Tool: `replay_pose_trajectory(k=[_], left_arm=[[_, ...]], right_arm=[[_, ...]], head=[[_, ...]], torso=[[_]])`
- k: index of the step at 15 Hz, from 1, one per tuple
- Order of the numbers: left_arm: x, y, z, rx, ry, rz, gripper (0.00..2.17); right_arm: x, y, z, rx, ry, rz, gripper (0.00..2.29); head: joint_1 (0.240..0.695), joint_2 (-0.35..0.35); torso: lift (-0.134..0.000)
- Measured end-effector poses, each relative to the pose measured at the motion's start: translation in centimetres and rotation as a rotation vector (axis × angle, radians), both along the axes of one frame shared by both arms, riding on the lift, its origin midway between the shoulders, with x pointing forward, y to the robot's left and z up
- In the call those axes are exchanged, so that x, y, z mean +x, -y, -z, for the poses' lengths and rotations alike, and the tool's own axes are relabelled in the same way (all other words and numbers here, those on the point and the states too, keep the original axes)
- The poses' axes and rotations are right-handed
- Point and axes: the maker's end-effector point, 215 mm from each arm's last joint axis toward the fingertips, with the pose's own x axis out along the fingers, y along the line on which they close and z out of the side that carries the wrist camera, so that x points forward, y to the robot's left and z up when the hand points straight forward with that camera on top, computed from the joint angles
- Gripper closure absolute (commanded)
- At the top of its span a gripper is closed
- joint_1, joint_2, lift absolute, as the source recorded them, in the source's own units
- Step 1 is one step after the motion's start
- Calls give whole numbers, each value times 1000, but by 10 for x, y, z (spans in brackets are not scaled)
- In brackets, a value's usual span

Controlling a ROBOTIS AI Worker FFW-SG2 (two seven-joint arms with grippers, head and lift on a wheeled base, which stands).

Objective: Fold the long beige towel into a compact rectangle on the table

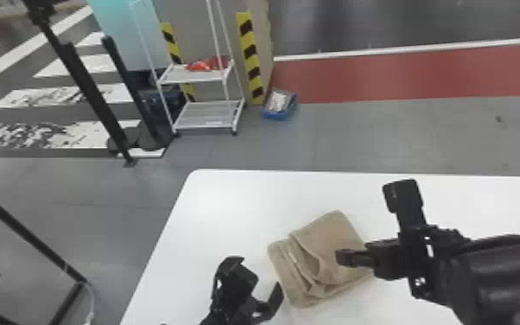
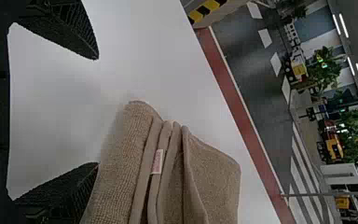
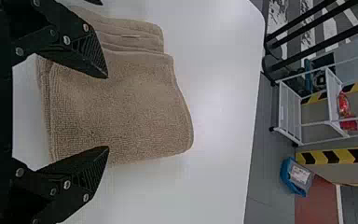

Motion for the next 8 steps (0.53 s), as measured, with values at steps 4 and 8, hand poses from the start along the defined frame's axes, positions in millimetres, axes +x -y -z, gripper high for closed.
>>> replay_pose_trajectory(k=[4, 8], left_arm=[[-12, 17, 1, 3, -17, 44, 60], [-22, 46, -9, -19, -5, 95, 60]], right_arm=[[3, 3, -5, 11, 11, 11, 404], [7, 6, -10, 36, 19, 27, 404]], head=[[695, 213], [695, 178]], torso=[[0], [0]])
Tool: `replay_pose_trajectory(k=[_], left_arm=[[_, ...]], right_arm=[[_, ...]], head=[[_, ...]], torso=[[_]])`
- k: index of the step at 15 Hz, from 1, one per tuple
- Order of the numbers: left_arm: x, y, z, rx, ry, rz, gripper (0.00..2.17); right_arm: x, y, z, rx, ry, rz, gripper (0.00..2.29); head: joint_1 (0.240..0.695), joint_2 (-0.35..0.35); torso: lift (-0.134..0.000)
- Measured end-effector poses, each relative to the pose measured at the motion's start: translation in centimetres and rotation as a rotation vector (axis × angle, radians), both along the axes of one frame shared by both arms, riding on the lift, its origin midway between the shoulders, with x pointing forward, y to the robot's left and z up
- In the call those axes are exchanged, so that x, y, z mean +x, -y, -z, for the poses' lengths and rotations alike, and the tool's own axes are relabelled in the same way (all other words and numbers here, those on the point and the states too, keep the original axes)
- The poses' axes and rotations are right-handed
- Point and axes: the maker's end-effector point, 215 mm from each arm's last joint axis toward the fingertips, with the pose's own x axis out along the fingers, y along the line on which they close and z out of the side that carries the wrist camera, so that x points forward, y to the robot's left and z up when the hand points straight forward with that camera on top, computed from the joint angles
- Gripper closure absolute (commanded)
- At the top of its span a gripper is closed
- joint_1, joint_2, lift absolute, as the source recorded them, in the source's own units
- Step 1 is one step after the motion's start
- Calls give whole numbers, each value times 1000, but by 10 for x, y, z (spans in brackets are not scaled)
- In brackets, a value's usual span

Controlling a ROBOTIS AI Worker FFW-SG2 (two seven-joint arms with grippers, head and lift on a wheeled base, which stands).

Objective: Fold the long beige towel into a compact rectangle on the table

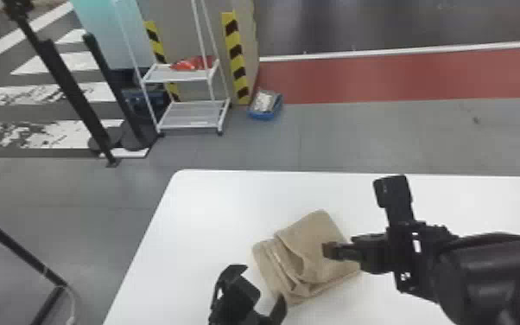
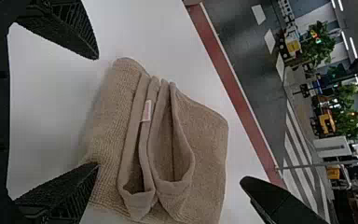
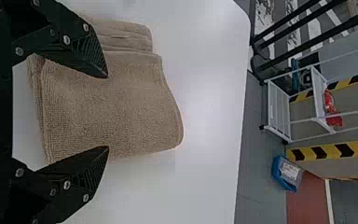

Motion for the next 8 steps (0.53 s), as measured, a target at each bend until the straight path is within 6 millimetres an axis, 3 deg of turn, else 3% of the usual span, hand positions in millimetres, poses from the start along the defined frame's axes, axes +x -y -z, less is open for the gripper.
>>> replay_pose_trajectory(k=[8], left_arm=[[-7, 48, -1, -13, 6, 64, 63]], right_arm=[[-5, 13, -14, 78, 7, 53, 404]], head=[[695, 110]], torso=[[0]])
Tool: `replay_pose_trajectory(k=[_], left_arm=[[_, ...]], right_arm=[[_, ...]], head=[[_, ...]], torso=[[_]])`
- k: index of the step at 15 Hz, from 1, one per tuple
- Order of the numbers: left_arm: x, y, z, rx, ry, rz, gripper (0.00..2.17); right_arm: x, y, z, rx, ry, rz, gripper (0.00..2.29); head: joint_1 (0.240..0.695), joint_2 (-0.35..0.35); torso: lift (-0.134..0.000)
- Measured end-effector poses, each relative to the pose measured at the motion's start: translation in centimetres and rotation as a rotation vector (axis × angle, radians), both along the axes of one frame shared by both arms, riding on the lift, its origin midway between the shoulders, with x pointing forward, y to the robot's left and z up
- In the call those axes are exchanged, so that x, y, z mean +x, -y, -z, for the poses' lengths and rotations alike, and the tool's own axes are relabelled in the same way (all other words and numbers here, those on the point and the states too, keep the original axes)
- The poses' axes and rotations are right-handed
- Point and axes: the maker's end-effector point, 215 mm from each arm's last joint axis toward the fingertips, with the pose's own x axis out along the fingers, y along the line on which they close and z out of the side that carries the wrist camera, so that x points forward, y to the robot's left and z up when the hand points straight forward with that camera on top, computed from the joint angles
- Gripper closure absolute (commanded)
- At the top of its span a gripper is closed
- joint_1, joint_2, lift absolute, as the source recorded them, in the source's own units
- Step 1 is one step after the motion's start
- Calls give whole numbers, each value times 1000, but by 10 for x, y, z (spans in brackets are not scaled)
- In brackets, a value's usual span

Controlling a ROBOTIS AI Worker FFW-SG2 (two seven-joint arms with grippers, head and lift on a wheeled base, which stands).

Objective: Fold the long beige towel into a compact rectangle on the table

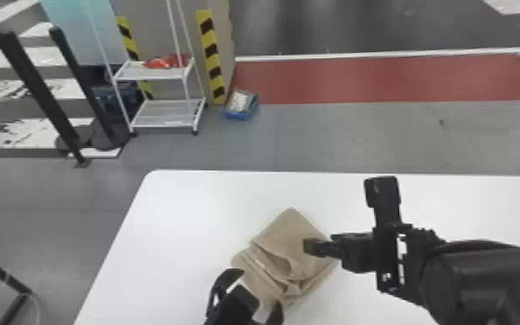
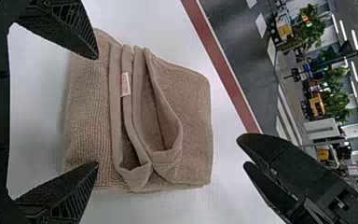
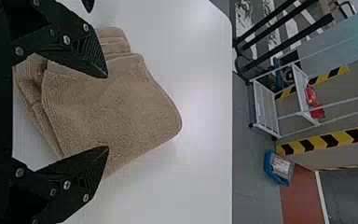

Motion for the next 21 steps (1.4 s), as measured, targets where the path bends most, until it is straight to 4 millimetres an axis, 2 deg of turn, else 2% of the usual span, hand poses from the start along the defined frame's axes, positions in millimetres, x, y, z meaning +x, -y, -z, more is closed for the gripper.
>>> replay_pose_trajectory(k=[5, 8, 11, 12, 14, 15, 17, 19, 21], left_arm=[[-6, 50, -4, -37, -14, 50, 63], [-7, 84, -4, -58, -23, 84, 63], [-7, 95, -16, -76, -5, 97, 63], [-7, 89, -20, -77, 3, 88, 63], [-4, 62, -32, -79, 22, 49, 63], [-3, 44, -38, -80, 27, 23, 63], [-2, 4, -30, -43, -10, -49, 63], [-2, -37, -13, 11, -63, -121, 63], [1, -69, -8, 38, -83, -174, 63]], right_arm=[[-4, 3, -4, 18, 5, 11, 404], [0, -6, -9, 31, 25, -1, 404], [9, -18, -8, 31, 62, -11, 400], [12, -22, -7, 30, 72, -13, 400], [15, -31, 2, 28, 75, -27, 400], [19, -38, 9, 30, 76, -36, 400], [23, -52, 24, 32, 72, -56, 400], [17, -64, 36, 30, 57, -80, 400], [6, -76, 42, 42, 38, -106, 400]], head=[[695, 48], [695, 6], [695, 2], [695, 13], [695, 49], [695, 91], [695, 143], [695, 203], [695, 256]], torso=[[0], [0], [0], [0], [0], [0], [0], [0], [0]])
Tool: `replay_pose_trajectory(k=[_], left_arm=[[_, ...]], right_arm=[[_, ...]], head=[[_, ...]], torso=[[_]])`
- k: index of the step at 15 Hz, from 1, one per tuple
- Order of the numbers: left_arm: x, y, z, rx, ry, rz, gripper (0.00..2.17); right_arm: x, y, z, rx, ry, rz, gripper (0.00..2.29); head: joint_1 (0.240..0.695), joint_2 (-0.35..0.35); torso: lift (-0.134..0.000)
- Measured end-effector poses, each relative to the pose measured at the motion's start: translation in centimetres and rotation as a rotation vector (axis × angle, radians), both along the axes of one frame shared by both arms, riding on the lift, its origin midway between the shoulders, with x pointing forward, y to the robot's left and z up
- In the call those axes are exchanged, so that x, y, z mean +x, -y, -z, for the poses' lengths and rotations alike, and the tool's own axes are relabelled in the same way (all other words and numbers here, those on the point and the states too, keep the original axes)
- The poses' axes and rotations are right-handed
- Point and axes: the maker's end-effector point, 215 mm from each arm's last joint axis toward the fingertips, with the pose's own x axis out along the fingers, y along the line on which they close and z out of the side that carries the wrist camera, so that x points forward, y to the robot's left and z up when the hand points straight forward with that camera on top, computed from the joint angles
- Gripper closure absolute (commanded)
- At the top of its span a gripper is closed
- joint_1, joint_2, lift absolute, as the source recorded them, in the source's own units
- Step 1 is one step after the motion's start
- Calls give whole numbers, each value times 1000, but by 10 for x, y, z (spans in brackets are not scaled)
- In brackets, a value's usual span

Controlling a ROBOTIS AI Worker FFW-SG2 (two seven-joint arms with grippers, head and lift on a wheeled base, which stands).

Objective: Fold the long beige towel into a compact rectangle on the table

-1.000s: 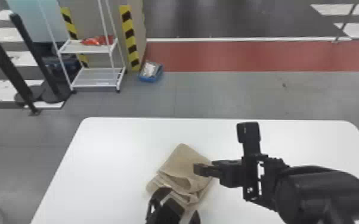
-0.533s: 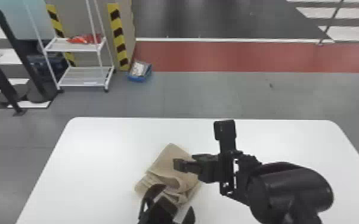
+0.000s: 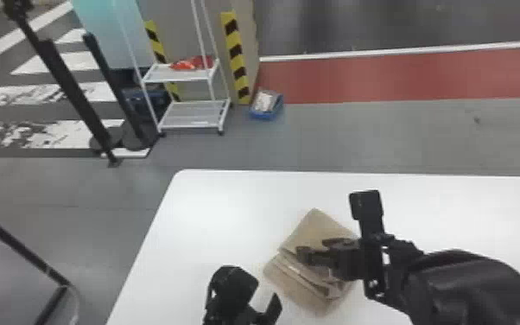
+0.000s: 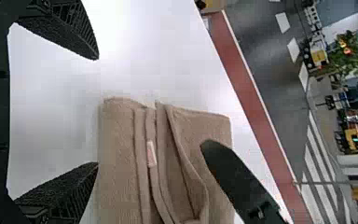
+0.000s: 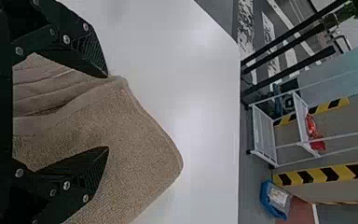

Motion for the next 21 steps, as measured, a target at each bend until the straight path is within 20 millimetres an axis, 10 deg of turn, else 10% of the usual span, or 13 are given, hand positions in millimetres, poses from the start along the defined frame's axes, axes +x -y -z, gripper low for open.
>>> replay_pose_trajectory(k=[9, 21], left_arm=[[14, -86, -7, 8, -1, -150, 63], [24, -102, -10, -5, 4, -184, 60]], right_arm=[[-65, -28, 31, 26, -151, -102, 400], [-74, 28, 37, -63, -290, -56, 397]], head=[[695, 350], [695, 350]], torso=[[0], [0]])
